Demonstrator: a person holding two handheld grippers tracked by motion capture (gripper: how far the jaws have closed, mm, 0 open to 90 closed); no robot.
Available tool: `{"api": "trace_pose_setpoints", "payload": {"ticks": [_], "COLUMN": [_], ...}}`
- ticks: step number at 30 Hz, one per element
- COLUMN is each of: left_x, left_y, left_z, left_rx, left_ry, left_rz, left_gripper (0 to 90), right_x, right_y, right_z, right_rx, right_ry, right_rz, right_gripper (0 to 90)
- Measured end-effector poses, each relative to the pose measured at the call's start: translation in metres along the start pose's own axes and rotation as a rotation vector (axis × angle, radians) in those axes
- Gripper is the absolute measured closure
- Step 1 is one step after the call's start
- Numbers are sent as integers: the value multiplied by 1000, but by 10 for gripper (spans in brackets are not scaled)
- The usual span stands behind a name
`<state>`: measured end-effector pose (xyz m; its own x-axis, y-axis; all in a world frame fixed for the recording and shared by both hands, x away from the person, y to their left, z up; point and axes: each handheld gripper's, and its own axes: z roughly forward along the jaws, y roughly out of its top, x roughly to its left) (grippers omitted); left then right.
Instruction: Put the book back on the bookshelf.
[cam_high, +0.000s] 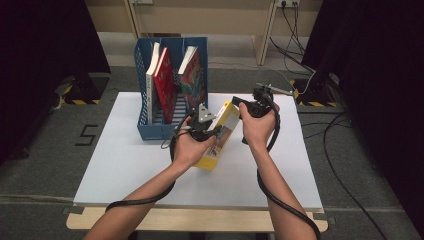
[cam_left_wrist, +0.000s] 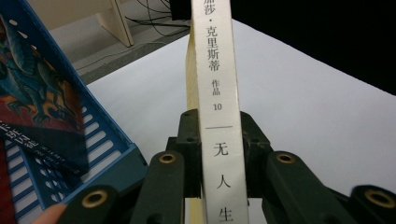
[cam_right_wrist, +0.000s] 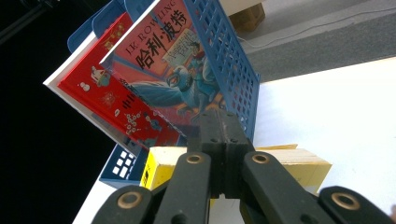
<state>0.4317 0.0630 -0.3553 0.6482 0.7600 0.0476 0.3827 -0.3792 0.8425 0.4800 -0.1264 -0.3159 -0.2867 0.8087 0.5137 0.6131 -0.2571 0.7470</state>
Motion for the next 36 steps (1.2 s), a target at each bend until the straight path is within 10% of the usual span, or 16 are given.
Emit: {"api": "trace_pose_setpoints", "payload": {"ticks": [36], "left_x": [4], "left_y": [23], "left_z": [2], "left_rx": [58], "left_ry": [-44], "left_rz": [31], "left_gripper": [682], "right_x": [9], "right_y": [-3], "right_z": [-8], "right_rx": [6], "right_ry": [34], "right_rz": [-30], "right_gripper": [900]}}
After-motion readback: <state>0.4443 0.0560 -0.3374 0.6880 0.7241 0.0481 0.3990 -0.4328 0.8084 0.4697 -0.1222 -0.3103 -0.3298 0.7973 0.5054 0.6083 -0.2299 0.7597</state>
